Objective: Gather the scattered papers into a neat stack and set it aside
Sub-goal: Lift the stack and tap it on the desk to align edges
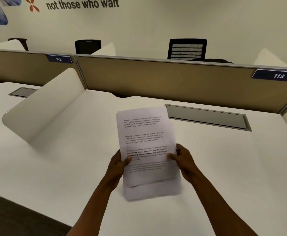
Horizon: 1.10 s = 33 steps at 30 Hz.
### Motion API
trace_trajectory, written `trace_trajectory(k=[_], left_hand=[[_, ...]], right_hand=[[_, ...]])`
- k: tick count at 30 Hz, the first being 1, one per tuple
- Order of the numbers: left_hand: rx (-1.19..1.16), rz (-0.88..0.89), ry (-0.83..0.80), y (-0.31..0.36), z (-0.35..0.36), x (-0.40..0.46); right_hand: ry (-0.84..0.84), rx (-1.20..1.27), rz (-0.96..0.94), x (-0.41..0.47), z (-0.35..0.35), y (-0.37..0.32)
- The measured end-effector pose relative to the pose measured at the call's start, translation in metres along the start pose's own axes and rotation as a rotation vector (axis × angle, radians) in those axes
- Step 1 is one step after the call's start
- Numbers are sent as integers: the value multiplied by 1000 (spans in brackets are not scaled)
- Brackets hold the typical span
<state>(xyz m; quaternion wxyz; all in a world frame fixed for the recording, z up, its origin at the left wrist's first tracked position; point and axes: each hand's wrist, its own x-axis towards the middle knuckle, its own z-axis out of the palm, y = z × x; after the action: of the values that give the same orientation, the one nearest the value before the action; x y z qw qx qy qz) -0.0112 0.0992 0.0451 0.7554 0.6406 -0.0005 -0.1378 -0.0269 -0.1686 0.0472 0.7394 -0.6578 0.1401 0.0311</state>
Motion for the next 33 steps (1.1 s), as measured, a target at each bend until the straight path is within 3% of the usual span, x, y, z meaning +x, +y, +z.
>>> trace_trajectory(k=[7,17,27,33], left_hand=[[44,182,82,16,29,13],[87,130,165,-15,52,9],[101,221,190,9,54,7],[149,155,242,-7,58,6]], right_hand=[[105,-74,-281,-6,-6,-18],[176,-27,-221,-26,-8,26],[161,14,-393,-28,-5,-5],[213,20,-314,-24,5,13]])
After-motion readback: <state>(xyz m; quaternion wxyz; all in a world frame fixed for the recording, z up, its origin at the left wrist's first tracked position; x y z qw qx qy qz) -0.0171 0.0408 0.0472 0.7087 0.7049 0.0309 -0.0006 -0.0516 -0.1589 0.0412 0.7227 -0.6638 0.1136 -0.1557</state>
